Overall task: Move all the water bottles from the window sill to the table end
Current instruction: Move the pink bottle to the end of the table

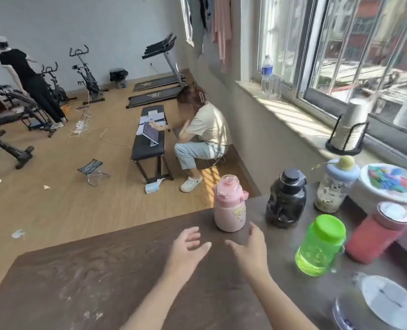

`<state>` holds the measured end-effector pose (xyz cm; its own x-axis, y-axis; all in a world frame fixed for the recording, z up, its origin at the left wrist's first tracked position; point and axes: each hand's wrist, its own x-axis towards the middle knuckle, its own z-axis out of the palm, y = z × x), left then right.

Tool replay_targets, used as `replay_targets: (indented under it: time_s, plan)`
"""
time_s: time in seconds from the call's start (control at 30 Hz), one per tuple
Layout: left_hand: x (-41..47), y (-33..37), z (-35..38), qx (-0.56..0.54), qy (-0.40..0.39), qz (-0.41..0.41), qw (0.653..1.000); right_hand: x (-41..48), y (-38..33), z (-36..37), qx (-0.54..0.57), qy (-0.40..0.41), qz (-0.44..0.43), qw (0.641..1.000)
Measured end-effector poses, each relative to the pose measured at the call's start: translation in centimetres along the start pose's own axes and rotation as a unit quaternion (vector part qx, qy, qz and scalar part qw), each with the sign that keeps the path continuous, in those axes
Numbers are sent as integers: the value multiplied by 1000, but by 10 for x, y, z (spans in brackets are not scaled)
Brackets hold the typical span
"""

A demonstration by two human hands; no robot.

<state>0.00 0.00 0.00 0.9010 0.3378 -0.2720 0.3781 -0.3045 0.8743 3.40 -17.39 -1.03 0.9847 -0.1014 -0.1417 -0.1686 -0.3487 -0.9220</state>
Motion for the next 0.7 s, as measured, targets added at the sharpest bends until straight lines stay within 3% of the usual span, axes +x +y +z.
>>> replay_targets:
  time_s: [0.2, 0.3, 0.7]
  plan:
    - [80, 22, 49, -25, -3, 21, 999, 73, 45, 23, -39, -16, -54, 998]
    - [99, 21, 62, -25, -16, 37, 999, 90, 54, 28, -5, -35, -72, 997]
    - [107, 0, 46, -57, 5, 78, 995, 93, 38, 36, 29, -61, -88, 994]
